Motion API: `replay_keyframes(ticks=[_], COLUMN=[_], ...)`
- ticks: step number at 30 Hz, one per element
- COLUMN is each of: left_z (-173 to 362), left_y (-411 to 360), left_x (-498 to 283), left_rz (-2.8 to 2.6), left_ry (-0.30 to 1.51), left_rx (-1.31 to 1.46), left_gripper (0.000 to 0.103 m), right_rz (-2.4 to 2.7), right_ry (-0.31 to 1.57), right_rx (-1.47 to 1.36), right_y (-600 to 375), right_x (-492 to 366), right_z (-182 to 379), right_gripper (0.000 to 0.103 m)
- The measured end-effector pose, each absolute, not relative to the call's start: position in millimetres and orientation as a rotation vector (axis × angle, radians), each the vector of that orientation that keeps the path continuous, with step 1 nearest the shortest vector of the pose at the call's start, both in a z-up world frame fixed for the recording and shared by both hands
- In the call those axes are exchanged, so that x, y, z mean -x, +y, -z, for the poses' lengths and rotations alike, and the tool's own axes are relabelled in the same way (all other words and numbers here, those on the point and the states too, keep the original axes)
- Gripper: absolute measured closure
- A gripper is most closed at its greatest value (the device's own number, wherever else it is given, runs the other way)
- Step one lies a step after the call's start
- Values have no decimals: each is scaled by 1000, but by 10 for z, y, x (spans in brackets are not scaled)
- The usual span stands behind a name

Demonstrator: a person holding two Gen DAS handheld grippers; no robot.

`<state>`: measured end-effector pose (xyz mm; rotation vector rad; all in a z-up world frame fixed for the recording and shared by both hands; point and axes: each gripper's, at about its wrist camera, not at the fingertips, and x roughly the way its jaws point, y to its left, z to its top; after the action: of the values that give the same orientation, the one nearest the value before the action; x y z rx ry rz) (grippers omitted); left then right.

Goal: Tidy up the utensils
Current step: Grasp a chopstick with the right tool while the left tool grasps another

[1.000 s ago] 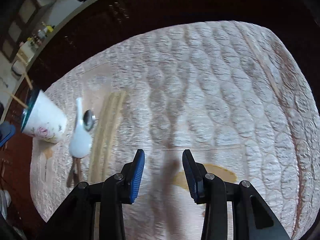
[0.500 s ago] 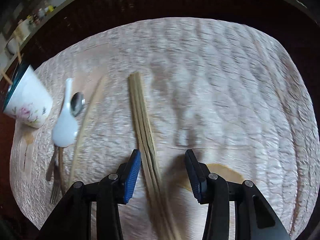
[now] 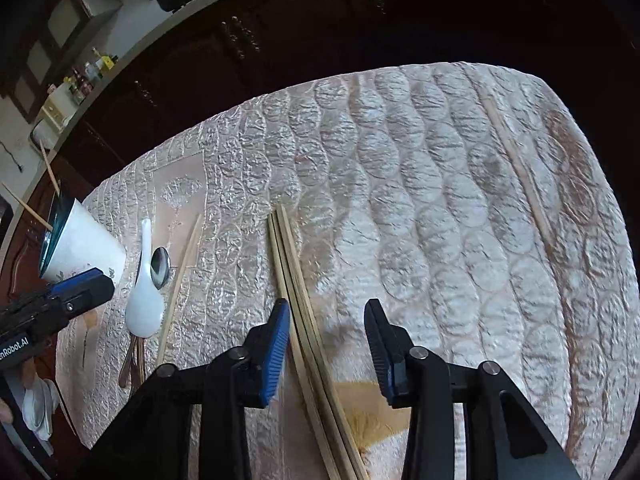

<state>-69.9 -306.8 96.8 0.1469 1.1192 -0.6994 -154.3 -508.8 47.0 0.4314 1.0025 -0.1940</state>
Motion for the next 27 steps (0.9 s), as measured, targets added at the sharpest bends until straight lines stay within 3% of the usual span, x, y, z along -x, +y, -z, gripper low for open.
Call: replay_keyframes(ticks=[12,25,27], left_z=[-730,-412,-381], left_y=[-3464,-3707,-3725], left_x=[244,21,2], left_rz=[632,578,577], left_ry=[1163,1215,1222], left_rx=[-192,-254,-262], left_gripper=[60,60,66], right_rz=[102,123,107], right_ry=[1081,1079,1080], right_rx=[-374,-376,-403], right_y=[-5035,-5221,-5265], right_x=[751,688,644], right_z=[-162,-188,-179], right_gripper=[82,83,83])
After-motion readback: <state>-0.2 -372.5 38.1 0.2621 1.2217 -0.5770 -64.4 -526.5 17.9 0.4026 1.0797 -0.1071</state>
